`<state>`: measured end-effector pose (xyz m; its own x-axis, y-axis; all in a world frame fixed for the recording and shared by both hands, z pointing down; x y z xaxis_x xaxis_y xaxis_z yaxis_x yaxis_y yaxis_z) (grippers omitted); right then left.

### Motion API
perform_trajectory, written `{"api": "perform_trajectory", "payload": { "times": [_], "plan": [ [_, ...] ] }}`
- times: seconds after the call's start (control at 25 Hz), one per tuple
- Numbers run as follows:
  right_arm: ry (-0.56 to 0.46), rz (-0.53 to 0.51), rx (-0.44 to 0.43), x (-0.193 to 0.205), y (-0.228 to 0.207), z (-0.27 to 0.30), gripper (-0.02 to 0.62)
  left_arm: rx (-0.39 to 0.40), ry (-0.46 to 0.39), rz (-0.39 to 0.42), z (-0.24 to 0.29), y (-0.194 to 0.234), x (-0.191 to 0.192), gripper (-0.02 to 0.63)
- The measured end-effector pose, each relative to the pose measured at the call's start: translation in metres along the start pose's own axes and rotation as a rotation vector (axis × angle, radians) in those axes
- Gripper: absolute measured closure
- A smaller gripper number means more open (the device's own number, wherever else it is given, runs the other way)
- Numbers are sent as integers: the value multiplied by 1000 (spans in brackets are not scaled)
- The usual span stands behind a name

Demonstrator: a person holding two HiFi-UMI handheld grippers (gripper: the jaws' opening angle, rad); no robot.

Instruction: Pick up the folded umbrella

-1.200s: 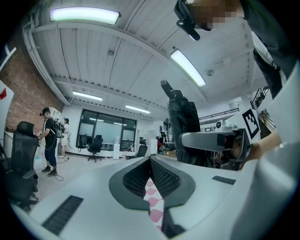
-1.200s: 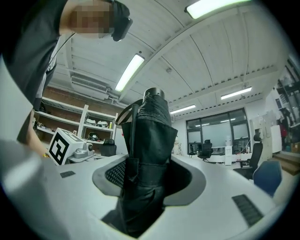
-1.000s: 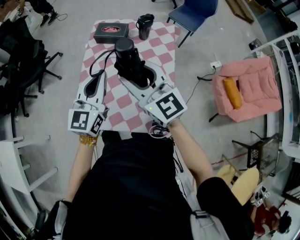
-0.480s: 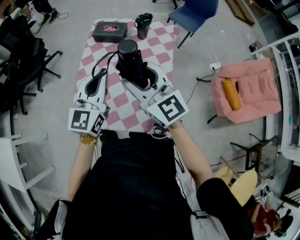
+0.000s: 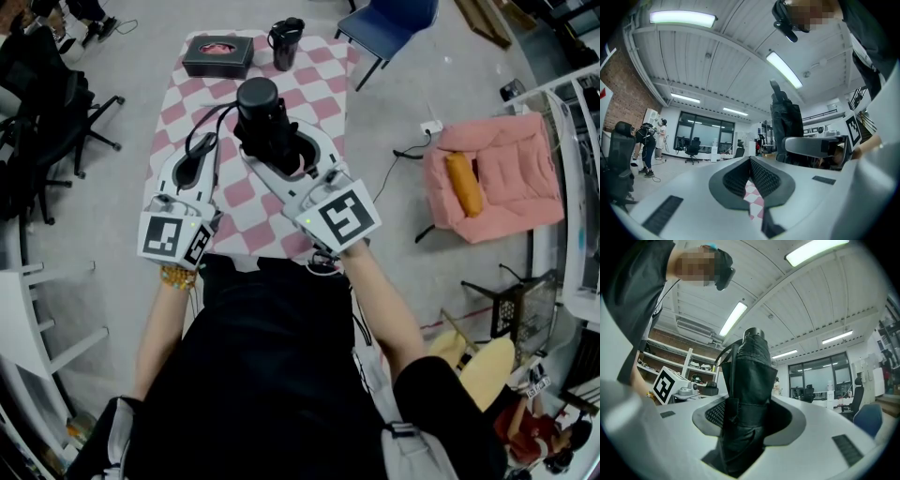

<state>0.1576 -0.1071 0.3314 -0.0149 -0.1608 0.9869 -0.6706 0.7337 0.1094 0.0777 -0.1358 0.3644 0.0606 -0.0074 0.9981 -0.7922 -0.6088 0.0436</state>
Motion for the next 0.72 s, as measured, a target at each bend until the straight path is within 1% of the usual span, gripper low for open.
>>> {"api": "perform_trajectory", "payload": {
  "times": [0.36,0.72],
  "plan": [
    [-6,-27,23,-5,-3,-9,382,9,-3,1,1,-9,-2,592],
    [-2,-23,48,-4,-8,-20,382,25,-2,5,6,-19,-3,592]
  ]
}}
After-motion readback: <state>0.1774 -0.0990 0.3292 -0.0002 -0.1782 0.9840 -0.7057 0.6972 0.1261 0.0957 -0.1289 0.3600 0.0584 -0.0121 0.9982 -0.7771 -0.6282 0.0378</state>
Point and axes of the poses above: the fingertips, and each gripper's own axes: z forward along the fingers, y to its left, x out of its underside, the point moved 2 cm from there along -z, backward along the fingers, and after that the axes turned 10 degrees about -x, right-handed, at the moved point
